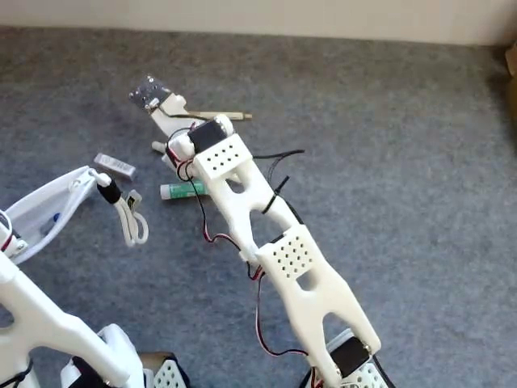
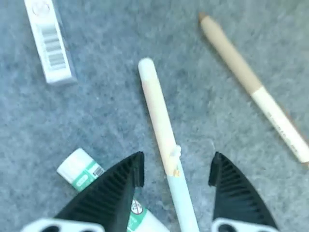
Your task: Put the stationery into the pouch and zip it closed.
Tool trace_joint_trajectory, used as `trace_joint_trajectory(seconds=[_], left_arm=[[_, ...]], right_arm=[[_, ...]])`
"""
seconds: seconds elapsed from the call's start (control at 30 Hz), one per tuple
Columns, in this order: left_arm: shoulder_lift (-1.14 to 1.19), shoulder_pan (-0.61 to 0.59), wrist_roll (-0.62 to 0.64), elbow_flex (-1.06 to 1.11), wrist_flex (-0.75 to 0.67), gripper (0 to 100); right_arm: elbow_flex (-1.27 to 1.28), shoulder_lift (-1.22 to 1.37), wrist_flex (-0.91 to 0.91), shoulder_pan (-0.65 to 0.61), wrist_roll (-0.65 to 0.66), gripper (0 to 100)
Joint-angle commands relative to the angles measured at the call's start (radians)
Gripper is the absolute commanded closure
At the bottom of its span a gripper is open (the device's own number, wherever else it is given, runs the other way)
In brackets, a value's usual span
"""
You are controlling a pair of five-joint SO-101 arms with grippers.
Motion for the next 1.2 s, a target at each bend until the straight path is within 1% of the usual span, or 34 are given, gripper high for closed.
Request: trace_joint_trajectory(seconds=[0.0,0.17,0.33,0.77,1.0,1.07,1.17], left_arm=[[0.004,-0.008,0.009,0.001,-0.002,99],[0.004,-0.008,0.009,0.001,-0.002,99],[0.004,-0.008,0.009,0.001,-0.002,99],[0.004,-0.008,0.009,0.001,-0.002,99],[0.004,-0.008,0.009,0.001,-0.002,99],[0.004,-0.008,0.009,0.001,-0.002,99],[0.004,-0.008,0.009,0.001,-0.002,99]], right_arm=[[-0.074,-0.045,-0.070,-0.016,0.011,78.0],[-0.035,-0.018,-0.166,-0.025,0.012,78.0],[-0.019,0.018,-0.217,-0.050,0.012,78.0],[-0.019,0.127,-0.272,-0.051,0.014,78.3],[-0.018,0.150,-0.263,-0.047,0.014,78.3],[-0.018,0.151,-0.263,-0.047,0.014,81.5],[-0.016,0.151,-0.260,-0.047,0.017,91.8]])
